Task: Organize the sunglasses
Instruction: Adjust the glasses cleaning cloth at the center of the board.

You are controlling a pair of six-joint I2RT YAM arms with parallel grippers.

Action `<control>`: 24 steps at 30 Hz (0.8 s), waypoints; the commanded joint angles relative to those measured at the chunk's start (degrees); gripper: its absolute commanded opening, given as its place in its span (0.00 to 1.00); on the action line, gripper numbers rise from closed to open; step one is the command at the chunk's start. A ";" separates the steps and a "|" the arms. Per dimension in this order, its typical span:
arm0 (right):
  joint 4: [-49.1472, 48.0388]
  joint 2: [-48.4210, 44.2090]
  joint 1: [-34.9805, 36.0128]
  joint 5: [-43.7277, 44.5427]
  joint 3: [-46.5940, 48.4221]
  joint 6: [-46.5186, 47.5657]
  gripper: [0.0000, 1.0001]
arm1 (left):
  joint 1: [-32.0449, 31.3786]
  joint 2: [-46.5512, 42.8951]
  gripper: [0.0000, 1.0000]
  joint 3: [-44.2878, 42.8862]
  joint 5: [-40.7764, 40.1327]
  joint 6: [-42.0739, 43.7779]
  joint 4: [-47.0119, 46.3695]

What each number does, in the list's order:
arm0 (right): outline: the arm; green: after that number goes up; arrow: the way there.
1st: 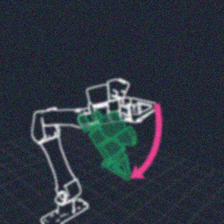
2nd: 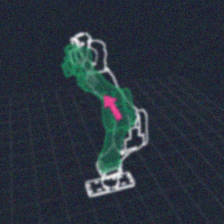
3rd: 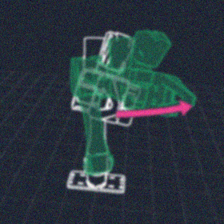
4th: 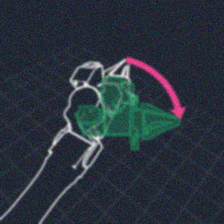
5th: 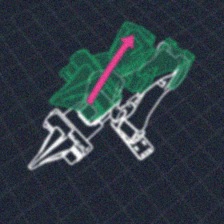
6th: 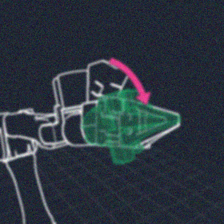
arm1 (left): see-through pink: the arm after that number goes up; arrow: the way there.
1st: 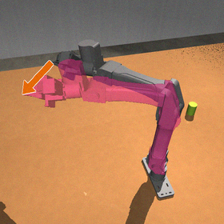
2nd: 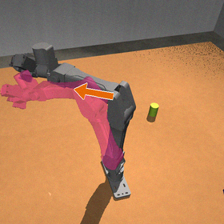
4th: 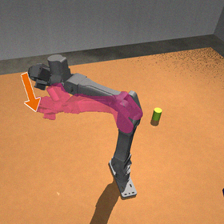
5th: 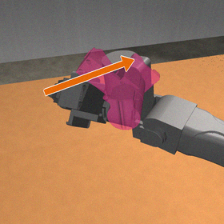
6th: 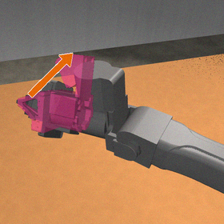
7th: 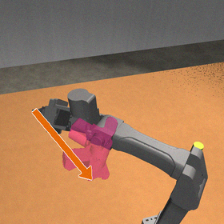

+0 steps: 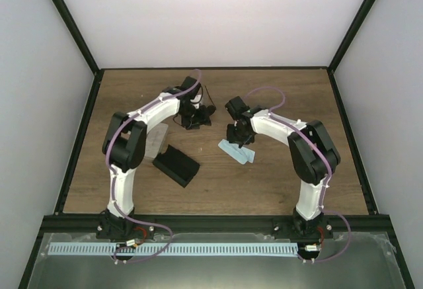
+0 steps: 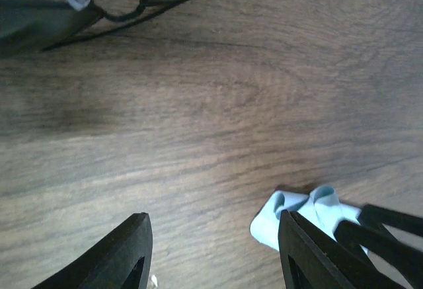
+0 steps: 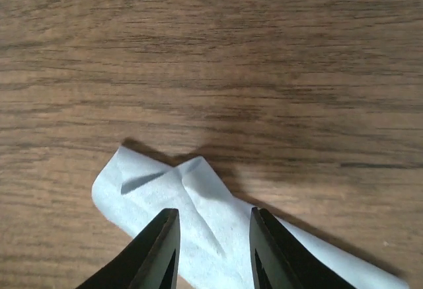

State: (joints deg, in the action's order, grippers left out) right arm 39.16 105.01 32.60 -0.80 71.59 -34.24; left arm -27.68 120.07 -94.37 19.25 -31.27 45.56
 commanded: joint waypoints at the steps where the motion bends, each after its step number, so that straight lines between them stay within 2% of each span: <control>1: -0.76 2.51 -0.35 0.47 3.45 1.10 0.28 | -0.06 -3.64 0.55 2.48 -0.10 0.99 -0.78; 10: -0.31 4.22 -0.32 0.62 3.31 1.80 0.23 | 1.83 -3.30 0.54 3.17 0.86 1.78 -1.08; 15: 0.47 4.01 -0.26 1.07 3.40 1.73 0.05 | 2.02 -2.74 0.55 3.16 1.53 1.66 -1.40; 17: 0.81 3.81 -0.26 1.67 3.61 1.63 0.01 | 2.02 -2.59 0.55 3.21 1.79 1.69 -1.59; 24: 1.53 1.74 -0.17 1.46 4.96 1.54 0.01 | 2.04 -2.35 0.55 3.64 2.13 1.74 -1.95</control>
State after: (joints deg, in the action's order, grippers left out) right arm 39.79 108.60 32.60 -0.10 73.38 -32.80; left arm -25.80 117.47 -91.66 20.58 -29.95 44.82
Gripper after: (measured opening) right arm 0.010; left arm 0.548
